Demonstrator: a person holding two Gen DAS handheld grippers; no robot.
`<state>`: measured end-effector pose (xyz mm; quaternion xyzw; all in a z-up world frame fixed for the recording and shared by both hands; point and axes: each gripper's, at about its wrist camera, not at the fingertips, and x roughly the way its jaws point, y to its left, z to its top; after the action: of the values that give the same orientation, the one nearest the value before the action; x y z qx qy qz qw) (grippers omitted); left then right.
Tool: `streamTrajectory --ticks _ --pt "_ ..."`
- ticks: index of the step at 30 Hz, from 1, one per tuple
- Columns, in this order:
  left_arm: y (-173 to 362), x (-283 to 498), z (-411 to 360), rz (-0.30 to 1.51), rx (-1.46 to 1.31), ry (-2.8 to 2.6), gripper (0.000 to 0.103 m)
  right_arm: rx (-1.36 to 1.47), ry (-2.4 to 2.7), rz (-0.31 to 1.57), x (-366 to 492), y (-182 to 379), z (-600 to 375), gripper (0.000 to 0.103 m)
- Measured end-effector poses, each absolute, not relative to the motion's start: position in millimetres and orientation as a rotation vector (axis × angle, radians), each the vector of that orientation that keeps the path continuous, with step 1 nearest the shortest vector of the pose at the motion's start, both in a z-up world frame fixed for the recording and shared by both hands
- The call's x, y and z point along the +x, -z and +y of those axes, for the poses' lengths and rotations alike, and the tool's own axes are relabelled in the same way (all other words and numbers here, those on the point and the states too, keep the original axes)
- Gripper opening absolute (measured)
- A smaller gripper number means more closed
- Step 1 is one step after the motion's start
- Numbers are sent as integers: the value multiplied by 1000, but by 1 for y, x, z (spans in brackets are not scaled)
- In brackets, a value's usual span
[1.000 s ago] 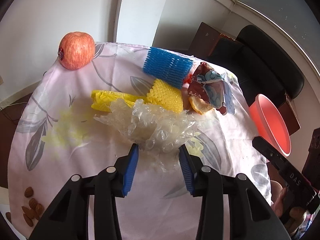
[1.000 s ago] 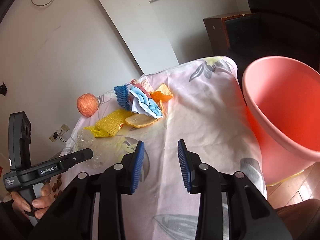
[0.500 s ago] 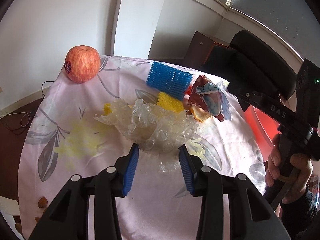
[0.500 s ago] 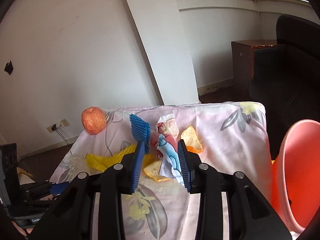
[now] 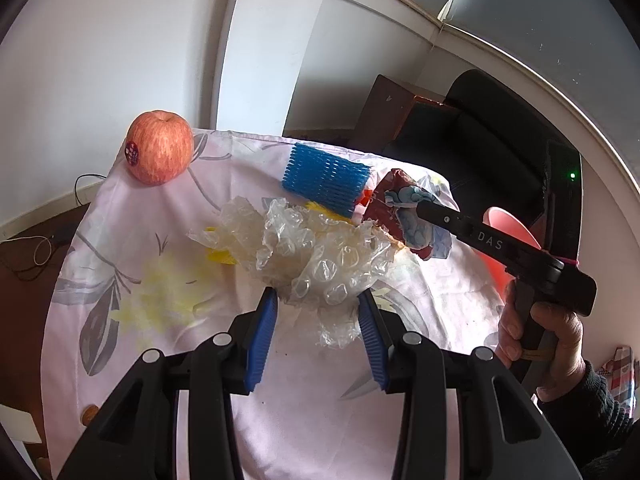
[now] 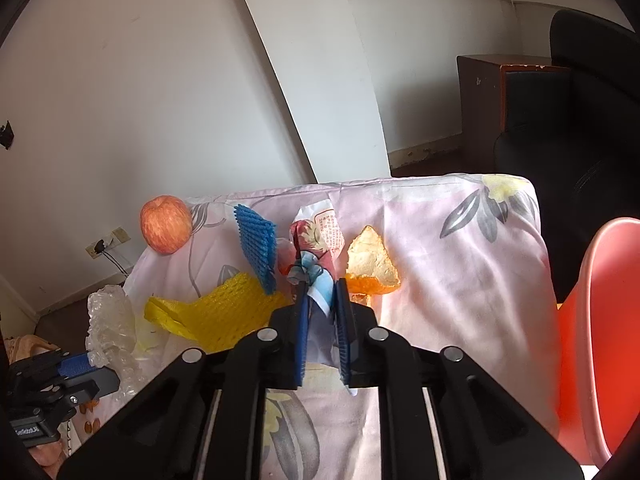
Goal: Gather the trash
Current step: 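Grasp the blue-and-white patterned paper with the right tool, then carry the paper and the clear bubble wrap over the pink bucket with both tools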
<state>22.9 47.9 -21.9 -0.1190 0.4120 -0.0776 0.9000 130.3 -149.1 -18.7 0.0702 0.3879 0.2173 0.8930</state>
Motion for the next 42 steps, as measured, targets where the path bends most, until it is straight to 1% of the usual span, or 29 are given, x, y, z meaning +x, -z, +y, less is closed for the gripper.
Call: streamTrajectory --ticks 17,29,42 --pt "3 21 14 794 -179 213 40 255 -434 674 59 -23 -198 12" --pt "-3 31 -26 777 -133 283 40 307 -351 634 36 -27 -233 12" --pt "-7 46 -88 778 -45 389 40 364 -219 585 19 -25 -284 12"
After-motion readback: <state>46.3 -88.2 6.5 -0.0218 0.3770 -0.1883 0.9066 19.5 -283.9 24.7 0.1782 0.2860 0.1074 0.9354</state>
